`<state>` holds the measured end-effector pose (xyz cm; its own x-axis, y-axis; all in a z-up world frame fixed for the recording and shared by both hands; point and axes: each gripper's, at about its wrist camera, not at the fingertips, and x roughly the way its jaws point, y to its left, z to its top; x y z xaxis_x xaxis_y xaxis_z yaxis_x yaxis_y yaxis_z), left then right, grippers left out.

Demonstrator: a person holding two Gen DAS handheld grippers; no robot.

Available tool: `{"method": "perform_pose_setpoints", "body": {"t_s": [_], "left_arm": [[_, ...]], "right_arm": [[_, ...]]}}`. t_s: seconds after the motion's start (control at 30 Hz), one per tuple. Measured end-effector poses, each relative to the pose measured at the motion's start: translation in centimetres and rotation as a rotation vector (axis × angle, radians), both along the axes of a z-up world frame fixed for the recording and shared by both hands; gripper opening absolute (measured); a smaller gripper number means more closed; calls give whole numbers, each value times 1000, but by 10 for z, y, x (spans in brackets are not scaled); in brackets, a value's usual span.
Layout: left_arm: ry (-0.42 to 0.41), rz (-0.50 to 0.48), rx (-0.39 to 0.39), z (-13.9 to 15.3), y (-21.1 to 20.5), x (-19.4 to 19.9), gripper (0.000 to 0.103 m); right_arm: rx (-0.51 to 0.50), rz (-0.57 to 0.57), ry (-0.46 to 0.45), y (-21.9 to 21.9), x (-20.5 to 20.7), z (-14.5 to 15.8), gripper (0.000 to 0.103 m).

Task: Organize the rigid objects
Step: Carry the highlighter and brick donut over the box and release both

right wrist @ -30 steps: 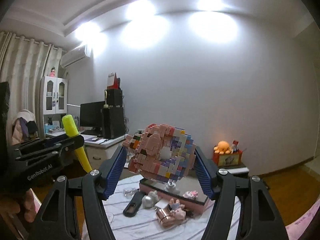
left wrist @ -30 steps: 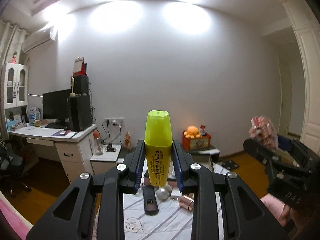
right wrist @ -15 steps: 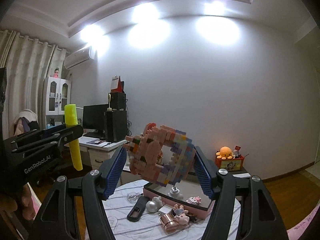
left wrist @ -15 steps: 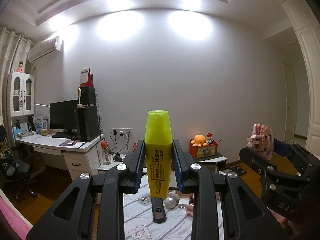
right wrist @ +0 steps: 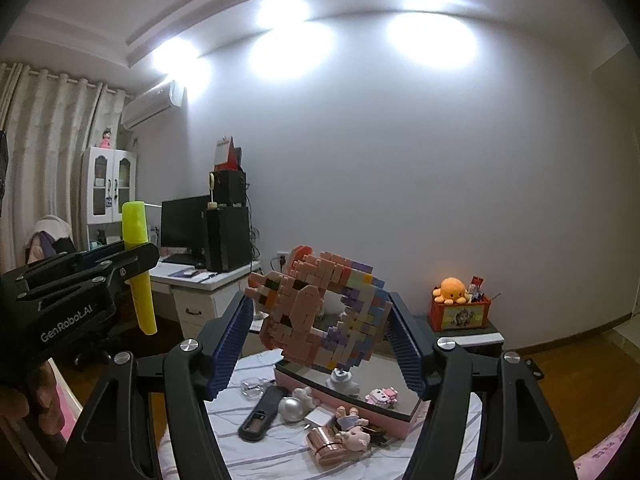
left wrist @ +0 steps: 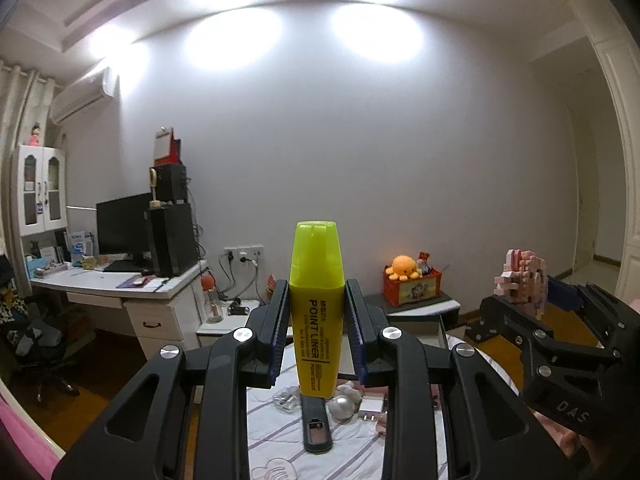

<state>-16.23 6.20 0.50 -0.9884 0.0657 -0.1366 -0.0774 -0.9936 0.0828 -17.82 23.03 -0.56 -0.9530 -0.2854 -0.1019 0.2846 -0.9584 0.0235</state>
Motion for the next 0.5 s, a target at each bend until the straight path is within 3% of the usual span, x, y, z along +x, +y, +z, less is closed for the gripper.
{"method": "perform_pose_setpoints", "body": {"t_s": [0.23, 0.5], "left_arm": [[-123, -61, 15, -24, 18, -71, 27], [-326, -131, 39, -78, 41, -181, 27]], "right_arm": [[-9, -40, -89, 31, -56, -23, 68], [-1, -81, -251, 64, -144, -75, 68]]}}
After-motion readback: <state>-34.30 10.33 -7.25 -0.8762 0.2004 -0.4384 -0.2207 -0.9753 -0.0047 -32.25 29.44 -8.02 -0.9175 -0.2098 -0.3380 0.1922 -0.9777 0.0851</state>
